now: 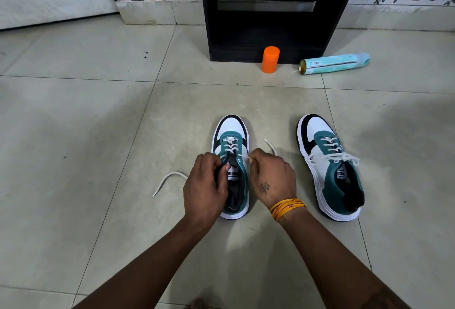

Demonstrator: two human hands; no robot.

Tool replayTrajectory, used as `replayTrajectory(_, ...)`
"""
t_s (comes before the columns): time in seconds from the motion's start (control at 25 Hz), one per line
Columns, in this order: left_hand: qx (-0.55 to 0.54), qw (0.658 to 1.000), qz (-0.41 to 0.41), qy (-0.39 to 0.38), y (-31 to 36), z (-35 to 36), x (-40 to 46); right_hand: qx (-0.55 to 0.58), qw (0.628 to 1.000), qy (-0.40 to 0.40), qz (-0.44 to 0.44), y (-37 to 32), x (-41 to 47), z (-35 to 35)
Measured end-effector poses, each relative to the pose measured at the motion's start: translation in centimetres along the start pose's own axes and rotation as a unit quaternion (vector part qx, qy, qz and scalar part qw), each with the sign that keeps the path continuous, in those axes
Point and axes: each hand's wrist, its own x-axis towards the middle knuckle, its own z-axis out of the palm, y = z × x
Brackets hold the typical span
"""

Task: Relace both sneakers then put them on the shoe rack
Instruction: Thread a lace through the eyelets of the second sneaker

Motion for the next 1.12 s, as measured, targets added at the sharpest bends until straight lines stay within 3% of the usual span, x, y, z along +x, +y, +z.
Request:
replayTrajectory(0.16,0.002,1.0,-0.008,0.005,0.3,0.2,0.0,0.011,1.0,0.003,0.007,0.3,0.0,0.5)
replayTrajectory(0.32,-0.006,1.0,-0.01,0.004,0.4,0.3,0.6,0.041,0.997,0.06,-0.003,0.3,-0.1,-0.6)
replayTrajectory(0.52,-0.017,1.0,-0.005,0.005,0.9,-0.2,1.0,0.221,0.973,0.026,0.056,-1.0,0.7,-3.7)
replayTrajectory(0.68,-0.029,0.998,0.038,-0.033,2.9,-0.8,3.3,0.323,0.945,0.027,0.03,-3.5,0.5,-6.4)
replayTrajectory(0.8,-0.11,0.989,0.035,-0.095,4.3,-1.4,5.4,0.383,0.924,0.015,0.014,-5.0,0.0,-7.5)
replayTrajectory(1.0,-0.238,0.969,-0.012,-0.067,5.5,-3.9,6.3,0.469,0.879,-0.011,0.082,-5.7,-0.4,-8.1)
replayTrajectory(1.12,-0.285,0.956,-0.005,-0.065,6.1,-5.2,6.0,0.487,0.866,-0.091,0.064,-5.9,-0.2,-7.6)
